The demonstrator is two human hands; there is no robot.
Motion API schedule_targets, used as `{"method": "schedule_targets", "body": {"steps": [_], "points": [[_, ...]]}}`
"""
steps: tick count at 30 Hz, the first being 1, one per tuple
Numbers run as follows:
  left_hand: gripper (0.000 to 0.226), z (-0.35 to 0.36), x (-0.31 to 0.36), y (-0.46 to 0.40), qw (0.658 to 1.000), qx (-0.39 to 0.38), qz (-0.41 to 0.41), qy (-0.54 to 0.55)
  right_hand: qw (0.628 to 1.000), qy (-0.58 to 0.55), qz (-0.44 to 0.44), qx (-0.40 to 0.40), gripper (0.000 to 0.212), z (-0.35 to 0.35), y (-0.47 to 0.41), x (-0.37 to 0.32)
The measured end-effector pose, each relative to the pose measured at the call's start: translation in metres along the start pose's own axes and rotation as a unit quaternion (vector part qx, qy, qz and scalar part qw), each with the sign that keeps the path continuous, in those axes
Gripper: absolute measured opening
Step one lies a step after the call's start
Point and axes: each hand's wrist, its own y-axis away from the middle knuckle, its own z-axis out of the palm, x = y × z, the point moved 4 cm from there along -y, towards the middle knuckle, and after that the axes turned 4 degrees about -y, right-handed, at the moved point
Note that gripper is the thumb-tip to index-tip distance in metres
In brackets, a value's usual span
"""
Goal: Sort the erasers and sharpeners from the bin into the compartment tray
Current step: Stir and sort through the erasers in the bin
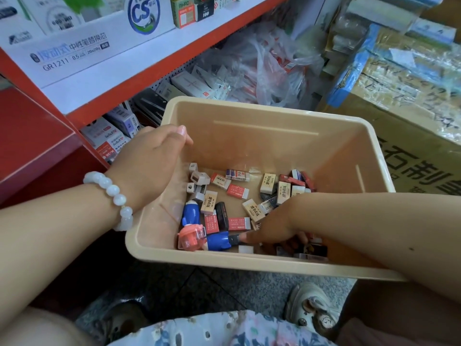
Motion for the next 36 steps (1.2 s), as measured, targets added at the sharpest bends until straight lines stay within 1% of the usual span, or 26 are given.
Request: {"method": "schedule_targets", "body": {"steps": [3,6,10,13,16,18,22,25,29,32,36], "points": [[0.035,0.001,0.000,0.000,1.000,-0.003,0.002,0.002,0.999,-0.029,0.011,-0.017,0.088,0.000,-0.006,-0.002],[0.036,0.001,0.001,0.000,1.000,-0.004,-0.001,-0.002,0.999,-0.043,0.015,-0.004,0.097,-0.005,-0.004,0.003],[0.036,0.002,0.002,-0.001,1.000,-0.008,-0.004,0.000,0.996,-0.084,-0.012,0.027,0.090,-0.018,0.006,0.008],[0.036,0.001,0.001,0.000,1.000,-0.006,-0.005,-0.001,0.995,-0.094,-0.001,0.024,0.090,-0.016,0.003,0.007],[0.035,0.000,0.003,0.001,1.000,-0.005,-0.003,-0.003,0.997,-0.075,0.023,0.012,0.091,-0.008,-0.002,0.008],[0.035,0.000,0.003,0.001,1.000,-0.005,-0.007,-0.004,0.998,-0.053,0.024,0.015,0.093,-0.009,-0.003,0.008],[0.033,0.000,0.003,0.001,1.000,-0.003,-0.005,-0.004,0.999,-0.007,0.028,0.034,0.087,-0.012,0.002,0.006],[0.033,0.000,0.003,0.001,1.000,-0.002,-0.001,-0.003,0.999,-0.012,0.020,0.043,0.083,-0.013,0.004,0.004],[0.033,-0.001,0.006,0.002,1.000,-0.002,-0.002,-0.010,0.999,-0.029,0.028,0.028,0.079,-0.010,0.006,0.003],[0.033,-0.002,0.007,0.003,1.000,-0.001,-0.008,-0.009,0.998,-0.030,0.046,0.015,0.082,-0.008,0.008,0.003],[0.033,0.000,0.008,0.003,1.000,-0.006,-0.007,-0.020,0.995,-0.082,0.061,-0.009,0.082,-0.003,0.006,0.003]]}}
